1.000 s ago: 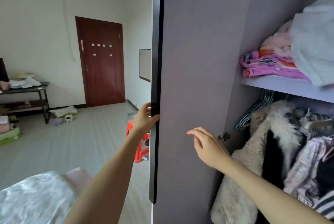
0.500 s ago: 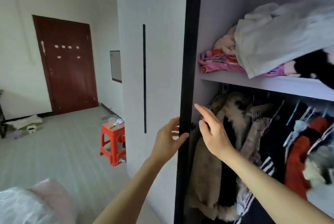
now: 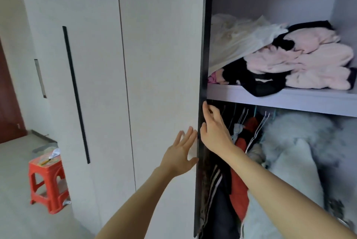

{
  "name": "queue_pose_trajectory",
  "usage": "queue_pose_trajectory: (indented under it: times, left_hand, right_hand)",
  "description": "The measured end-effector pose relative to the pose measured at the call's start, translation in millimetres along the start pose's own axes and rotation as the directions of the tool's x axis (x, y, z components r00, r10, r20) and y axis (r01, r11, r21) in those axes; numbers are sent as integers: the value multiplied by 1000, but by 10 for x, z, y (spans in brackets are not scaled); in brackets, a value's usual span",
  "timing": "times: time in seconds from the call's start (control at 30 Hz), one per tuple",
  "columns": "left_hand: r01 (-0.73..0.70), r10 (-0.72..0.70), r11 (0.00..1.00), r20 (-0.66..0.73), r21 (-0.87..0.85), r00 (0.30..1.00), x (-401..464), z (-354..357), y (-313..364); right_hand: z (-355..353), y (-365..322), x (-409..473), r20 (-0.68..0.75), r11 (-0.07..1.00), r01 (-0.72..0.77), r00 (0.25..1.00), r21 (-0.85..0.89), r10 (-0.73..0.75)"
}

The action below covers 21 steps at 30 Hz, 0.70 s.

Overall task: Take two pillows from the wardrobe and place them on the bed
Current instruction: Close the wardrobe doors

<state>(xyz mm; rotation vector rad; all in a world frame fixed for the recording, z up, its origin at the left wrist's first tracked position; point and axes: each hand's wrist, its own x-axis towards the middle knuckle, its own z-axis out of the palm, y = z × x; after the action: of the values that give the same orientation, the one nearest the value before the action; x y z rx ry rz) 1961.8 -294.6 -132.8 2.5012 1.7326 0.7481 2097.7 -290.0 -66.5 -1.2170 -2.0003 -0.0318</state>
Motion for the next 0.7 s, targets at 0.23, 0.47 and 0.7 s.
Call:
queue_pose_trajectory:
  times: [0.23, 0.47, 0.7]
  left_hand:
    - [0, 4, 994, -37, 108, 999, 336, -11, 60]
    - [-109, 63, 984, -297, -140, 953, -93, 284, 579]
    - [-569, 491, 787, -315, -239, 812, -457, 586, 1627]
  right_hand:
    - [-70, 330, -11, 97, 993, -45, 994, -106, 55]
    - [-382, 475, -935, -250, 989, -133, 957, 70, 146]
    - [-1034, 422, -2426, -454, 966, -239, 875, -98, 171]
